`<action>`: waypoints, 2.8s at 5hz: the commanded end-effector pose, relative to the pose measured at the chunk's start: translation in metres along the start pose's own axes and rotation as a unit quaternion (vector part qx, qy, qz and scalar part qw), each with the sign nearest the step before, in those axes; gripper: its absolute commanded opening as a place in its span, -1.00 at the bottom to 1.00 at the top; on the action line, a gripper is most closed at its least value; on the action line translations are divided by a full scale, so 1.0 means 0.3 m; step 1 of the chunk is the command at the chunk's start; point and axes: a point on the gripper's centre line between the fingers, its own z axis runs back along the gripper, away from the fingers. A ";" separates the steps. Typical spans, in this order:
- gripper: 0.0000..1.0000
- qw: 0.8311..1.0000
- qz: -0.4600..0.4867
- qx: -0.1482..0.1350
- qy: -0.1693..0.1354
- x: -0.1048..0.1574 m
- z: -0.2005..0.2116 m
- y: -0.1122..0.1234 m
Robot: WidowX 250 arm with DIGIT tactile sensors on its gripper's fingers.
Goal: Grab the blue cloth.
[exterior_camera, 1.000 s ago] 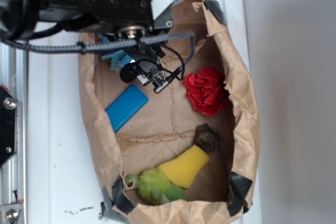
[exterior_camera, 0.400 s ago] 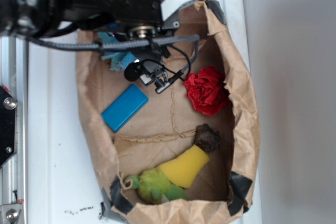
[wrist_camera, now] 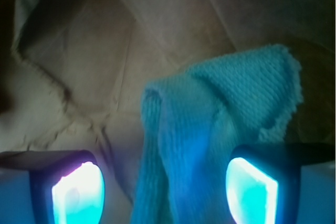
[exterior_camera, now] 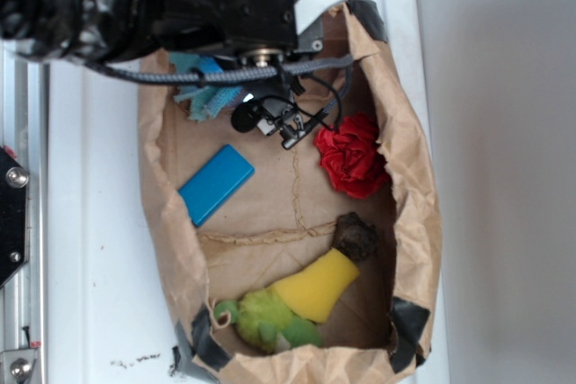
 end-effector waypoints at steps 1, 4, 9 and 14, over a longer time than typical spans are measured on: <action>1.00 1.000 0.010 -0.002 -0.026 0.028 0.016 0.010; -1.00 1.000 0.011 -0.008 -0.025 0.018 0.011 0.009; -1.00 0.999 -0.024 -0.036 -0.025 0.016 0.054 0.013; -1.00 0.949 -0.290 -0.104 -0.064 -0.116 0.382 -0.123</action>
